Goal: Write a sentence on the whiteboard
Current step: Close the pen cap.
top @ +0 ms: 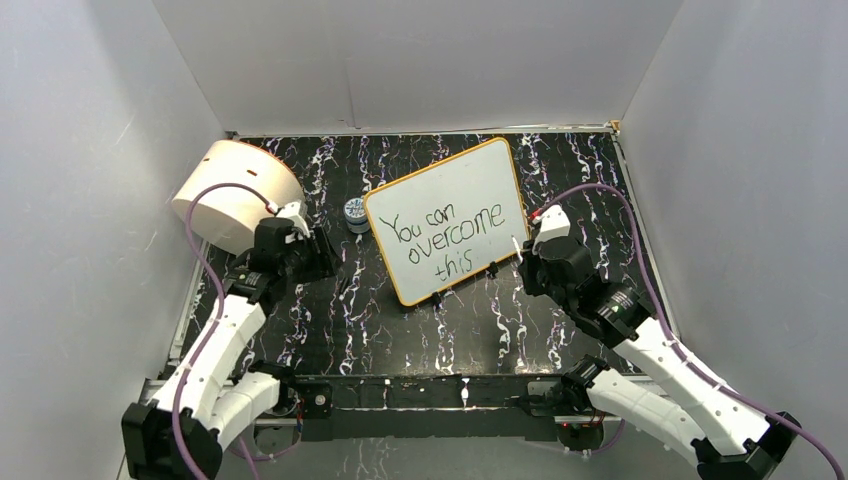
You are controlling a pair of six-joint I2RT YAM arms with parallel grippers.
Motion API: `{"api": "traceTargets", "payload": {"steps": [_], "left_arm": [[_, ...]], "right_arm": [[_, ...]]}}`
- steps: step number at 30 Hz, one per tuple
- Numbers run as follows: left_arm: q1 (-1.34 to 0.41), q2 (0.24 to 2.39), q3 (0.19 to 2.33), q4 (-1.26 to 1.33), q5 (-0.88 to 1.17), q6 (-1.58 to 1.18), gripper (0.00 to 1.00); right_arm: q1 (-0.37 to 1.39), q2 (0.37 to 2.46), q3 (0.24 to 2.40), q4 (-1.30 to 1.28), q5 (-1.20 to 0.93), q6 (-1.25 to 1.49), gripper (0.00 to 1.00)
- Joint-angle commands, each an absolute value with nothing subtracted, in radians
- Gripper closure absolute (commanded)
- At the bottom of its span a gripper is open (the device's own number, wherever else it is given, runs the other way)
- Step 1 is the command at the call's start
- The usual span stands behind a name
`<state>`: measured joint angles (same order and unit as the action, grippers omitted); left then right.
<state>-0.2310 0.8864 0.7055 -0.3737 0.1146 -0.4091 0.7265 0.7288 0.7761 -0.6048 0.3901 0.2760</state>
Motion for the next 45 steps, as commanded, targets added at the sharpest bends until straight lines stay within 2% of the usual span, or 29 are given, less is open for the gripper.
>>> {"api": "traceTargets", "payload": {"steps": [1,15,24,28,35,41,45], "left_arm": [[-0.231,0.964,0.696,-0.414,0.072,-0.412,0.46],[-0.308,1.322,0.738,-0.378,-0.056,-0.391,0.62],[-0.371,1.430,0.807,-0.374,-0.108,-0.373,0.66],[-0.379,1.493,0.833,-0.370,-0.103,-0.368,0.73],[-0.387,1.537,0.827,-0.386,-0.091,-0.375,0.85],[-0.398,1.541,0.814,-0.426,-0.100,-0.414,1.00],[-0.398,1.504,0.816,-0.441,-0.124,-0.445,1.00]], "right_arm": [[0.723,0.693,0.789,-0.581,0.394,0.266,1.00],[0.723,0.640,0.783,-0.578,0.391,0.272,1.00],[0.723,0.640,0.779,-0.571,0.377,0.270,1.00],[0.723,0.638,0.781,-0.575,0.383,0.269,1.00],[0.723,0.633,0.781,-0.578,0.389,0.271,1.00],[0.723,0.642,0.781,-0.576,0.388,0.272,1.00],[0.723,0.650,0.778,-0.566,0.374,0.267,1.00]]}}
